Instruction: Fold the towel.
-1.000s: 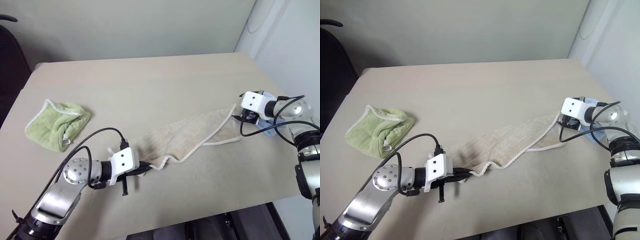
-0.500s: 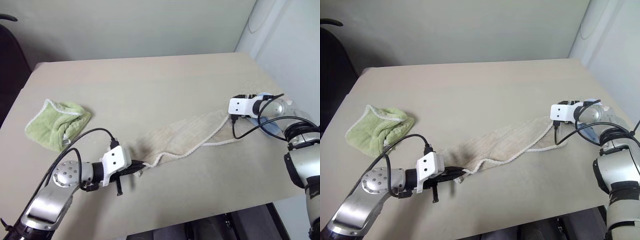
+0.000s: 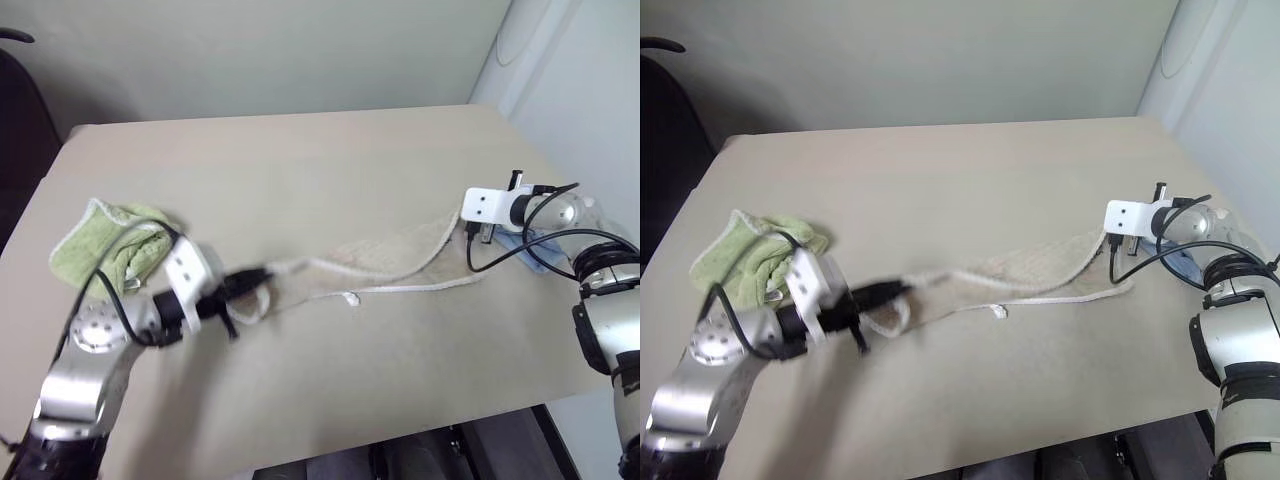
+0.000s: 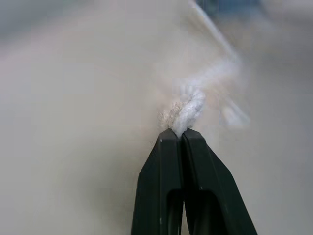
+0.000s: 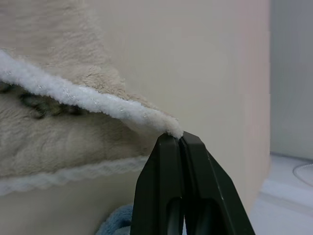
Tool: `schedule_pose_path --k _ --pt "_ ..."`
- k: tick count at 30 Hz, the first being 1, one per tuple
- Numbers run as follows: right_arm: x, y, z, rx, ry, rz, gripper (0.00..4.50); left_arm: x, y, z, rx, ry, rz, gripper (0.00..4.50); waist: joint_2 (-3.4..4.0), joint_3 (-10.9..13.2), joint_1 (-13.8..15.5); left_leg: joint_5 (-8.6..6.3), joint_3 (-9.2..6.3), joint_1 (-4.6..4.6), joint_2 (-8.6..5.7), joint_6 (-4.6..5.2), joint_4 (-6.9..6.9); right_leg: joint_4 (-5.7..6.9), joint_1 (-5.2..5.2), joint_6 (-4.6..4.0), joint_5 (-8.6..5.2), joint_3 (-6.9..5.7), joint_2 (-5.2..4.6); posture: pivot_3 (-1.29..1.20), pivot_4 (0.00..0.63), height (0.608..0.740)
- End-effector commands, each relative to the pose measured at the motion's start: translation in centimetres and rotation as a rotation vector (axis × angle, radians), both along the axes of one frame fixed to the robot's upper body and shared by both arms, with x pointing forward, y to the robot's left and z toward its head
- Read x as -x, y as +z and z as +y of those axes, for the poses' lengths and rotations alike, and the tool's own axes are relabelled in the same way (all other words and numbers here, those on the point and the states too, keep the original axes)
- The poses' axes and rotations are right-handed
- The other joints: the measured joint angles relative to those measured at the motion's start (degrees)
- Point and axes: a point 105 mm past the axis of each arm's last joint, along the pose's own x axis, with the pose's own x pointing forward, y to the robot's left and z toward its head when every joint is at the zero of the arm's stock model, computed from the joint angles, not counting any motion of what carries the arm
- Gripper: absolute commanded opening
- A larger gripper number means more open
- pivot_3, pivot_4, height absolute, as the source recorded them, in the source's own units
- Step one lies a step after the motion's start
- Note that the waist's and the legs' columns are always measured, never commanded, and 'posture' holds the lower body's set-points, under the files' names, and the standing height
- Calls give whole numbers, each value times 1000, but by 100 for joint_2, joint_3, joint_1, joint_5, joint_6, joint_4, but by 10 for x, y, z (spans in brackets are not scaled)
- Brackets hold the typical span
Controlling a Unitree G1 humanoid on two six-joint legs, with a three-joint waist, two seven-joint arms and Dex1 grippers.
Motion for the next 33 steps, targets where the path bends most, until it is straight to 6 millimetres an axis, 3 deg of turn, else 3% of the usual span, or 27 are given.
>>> schedule_pose_path --k 1,3,9,11,16,18,20,23,30,33 --pt "-8 46 -5 -101 -65 -150 23 -27 33 36 113 204 -101 0 1 0 -13 1 11 3 2 -1 0 -1 0 2 1 0 0 0 150 740" --pt "-12 58 -6 -129 -96 -195 23 -47 46 50 133 302 -139 0 1 0 -24 1 26 8 5 -1 -2 -3 0 3 1 3 -1 0 150 740" --pt "-20 95 0 -197 -150 -316 23 -99 81 65 165 421 -215 0 0 0 -27 1 45 -16 8 -1 2 -10 -35 5 3 6 -5 0 150 740" --pt "-21 117 1 -232 -169 -389 23 -110 102 69 194 442 -260 0 0 0 -36 2 50 -38 11 -1 6 -9 -64 13 8 8 -5 0 150 740" --pt "-14 159 1 -306 -159 -500 23 -109 142 81 231 421 -346 0 0 0 -75 10 66 -115 16 -12 29 -9 -139 51 29 7 -4 0 150 740" --pt "-9 170 -2 -351 -150 -519 23 -101 148 86 244 400 -364 0 0 0 -106 10 75 -118 16 -13 30 -16 -142 51 29 8 -6 0 150 740" --pt "-4 172 -4 -407 -106 -479 23 -88 142 88 223 335 -346 0 0 0 -142 9 84 -128 15 -13 31 -21 -153 51 29 7 -7 0 150 740" --pt "6 152 2 -426 33 -332 23 -58 112 88 132 230 -274 0 1 0 -191 9 115 -130 13 -17 27 -25 -159 50 29 7 -5 0 150 740" --pt "51 51 -2 -388 273 186 23 13 38 88 33 132 13 0 -8 -2 -173 -31 122 -144 59 -67 81 -33 -153 49 28 3 73 0 150 740" --pt "76 25 -5 -371 319 367 23 41 16 78 4 78 119 0 -4 0 -130 -34 123 -131 83 -64 84 -10 -150 48 28 7 89 0 150 740"
